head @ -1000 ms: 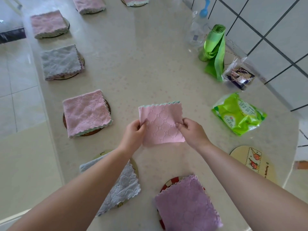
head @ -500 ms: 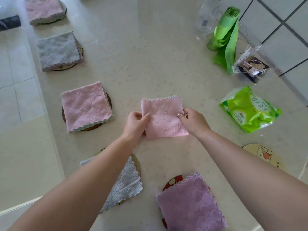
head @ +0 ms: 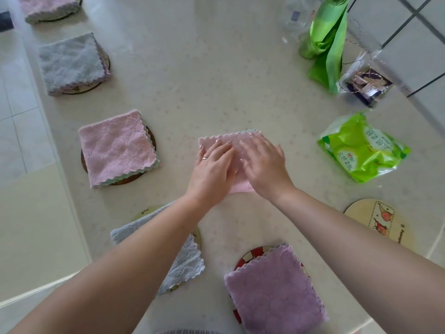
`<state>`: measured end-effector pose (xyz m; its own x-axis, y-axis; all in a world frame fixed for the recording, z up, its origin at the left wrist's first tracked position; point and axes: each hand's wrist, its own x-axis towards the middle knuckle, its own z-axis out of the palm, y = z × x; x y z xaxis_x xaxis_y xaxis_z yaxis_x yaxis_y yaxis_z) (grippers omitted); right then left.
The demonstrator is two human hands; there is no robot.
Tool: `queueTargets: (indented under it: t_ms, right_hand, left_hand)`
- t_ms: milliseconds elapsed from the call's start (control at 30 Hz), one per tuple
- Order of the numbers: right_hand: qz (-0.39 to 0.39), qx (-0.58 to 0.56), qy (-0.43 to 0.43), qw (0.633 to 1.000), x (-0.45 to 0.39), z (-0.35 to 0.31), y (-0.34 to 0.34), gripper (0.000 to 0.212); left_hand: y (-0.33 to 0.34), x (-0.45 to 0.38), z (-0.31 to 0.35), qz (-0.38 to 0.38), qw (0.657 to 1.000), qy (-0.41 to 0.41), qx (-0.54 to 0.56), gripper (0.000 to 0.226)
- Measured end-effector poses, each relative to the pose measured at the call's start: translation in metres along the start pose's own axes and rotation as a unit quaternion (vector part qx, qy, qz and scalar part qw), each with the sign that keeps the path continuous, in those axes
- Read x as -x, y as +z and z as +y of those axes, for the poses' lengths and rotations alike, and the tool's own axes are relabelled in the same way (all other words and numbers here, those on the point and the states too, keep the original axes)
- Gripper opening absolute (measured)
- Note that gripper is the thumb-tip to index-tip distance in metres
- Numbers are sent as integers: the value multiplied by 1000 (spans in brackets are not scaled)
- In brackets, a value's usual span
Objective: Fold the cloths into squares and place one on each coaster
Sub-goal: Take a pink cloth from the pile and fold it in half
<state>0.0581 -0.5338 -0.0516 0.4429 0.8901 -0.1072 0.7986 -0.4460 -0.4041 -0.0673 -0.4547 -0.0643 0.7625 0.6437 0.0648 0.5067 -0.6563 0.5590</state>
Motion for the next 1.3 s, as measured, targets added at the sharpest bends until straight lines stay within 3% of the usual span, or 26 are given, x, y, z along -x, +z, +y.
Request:
queueTargets:
  t_ms: [100, 233, 433, 500, 567, 633, 733, 800, 967, 1067, 1300]
  right_hand:
    - [-76, 99, -10, 992, 6, 7, 11, 54]
    - [-101, 144, 9, 984, 8, 16, 8, 60]
    - [-102, 133, 60, 984, 9, 23, 4, 65]
    - [-74, 94, 64, 991, 11, 25, 1, 64]
    - [-1, 28, 71, 997, 16, 28, -2, 61]
    - [53, -20, 94, 994, 24, 29, -5, 56]
    - [46, -93, 150, 983, 32, 24, -4, 49]
    - [32, -181, 194, 964, 33, 13, -5, 50]
    - [28, -345, 268, 899, 35, -4, -4, 52]
    - [35, -444, 301, 843, 44, -4, -7, 45]
    - [69, -585, 334, 736, 89, -8, -20, 33]
  left_hand:
    - [3, 5, -6, -54, 994, -47, -80, 55]
    - [1, 5, -19, -114, 979, -82, -147, 74]
    - [-10, -1, -20, -144, 970, -104, -165, 80]
    - [-18, -4, -14, -128, 975, -152, -103, 76]
    - [-30, 0, -12, -64, 973, -216, 38, 67]
    - [-41, 11, -12, -17, 948, -271, 168, 58]
    - [-49, 25, -9, -22, 896, -340, 286, 42]
    - [-50, 24, -8, -32, 861, -368, 349, 32]
    - [-55, 15, -10, -48, 849, -366, 378, 24]
    - [-58, 19, -7, -49, 829, -372, 415, 13]
    - [-64, 55, 16, -74, 798, -347, 487, 25]
